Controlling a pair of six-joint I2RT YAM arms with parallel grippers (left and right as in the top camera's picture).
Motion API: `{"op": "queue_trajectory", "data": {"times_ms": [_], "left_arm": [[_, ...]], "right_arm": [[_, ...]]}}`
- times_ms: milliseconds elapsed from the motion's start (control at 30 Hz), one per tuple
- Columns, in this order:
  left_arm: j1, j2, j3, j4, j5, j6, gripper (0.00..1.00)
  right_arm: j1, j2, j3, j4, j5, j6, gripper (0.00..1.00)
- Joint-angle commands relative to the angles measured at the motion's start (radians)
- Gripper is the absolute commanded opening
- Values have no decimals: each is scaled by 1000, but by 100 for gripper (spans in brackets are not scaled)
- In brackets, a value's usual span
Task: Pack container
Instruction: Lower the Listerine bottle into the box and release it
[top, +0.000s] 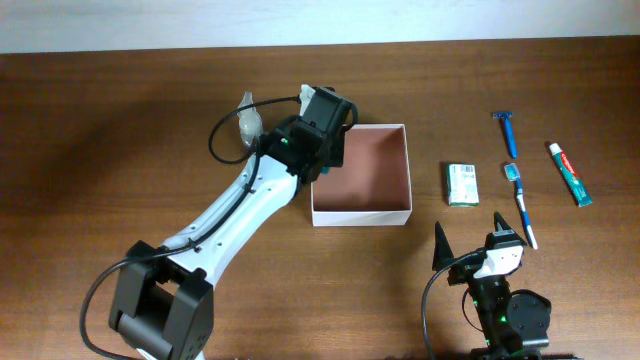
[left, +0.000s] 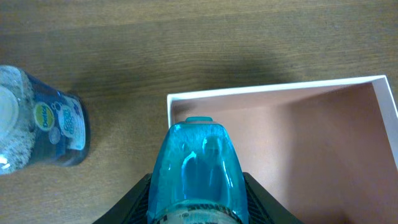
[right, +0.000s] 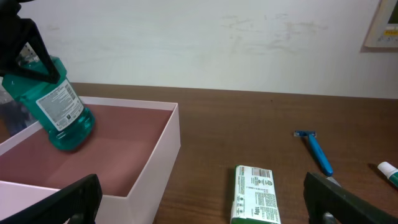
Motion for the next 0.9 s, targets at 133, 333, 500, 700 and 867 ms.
{"op": "queue_trajectory", "data": {"times_ms": [133,333,500,700,867], "left_arm": [[5,-2,35,24,-17,31,31],[5,5,35,29,-17,31,31],[5,26,35,44,-18,31,31],[5,55,35,59,-18,31,31],[5,59,35,71,-18,31,31]], "right_arm": [[9,-11,-9,0,13,-4,99],[9,-11,-9,0,13,-4,99],[9,-11,-9,0,13,-4,99],[9,-11,-9,0,13,-4,99],[9,-11,-9,0,13,-4,99]]}}
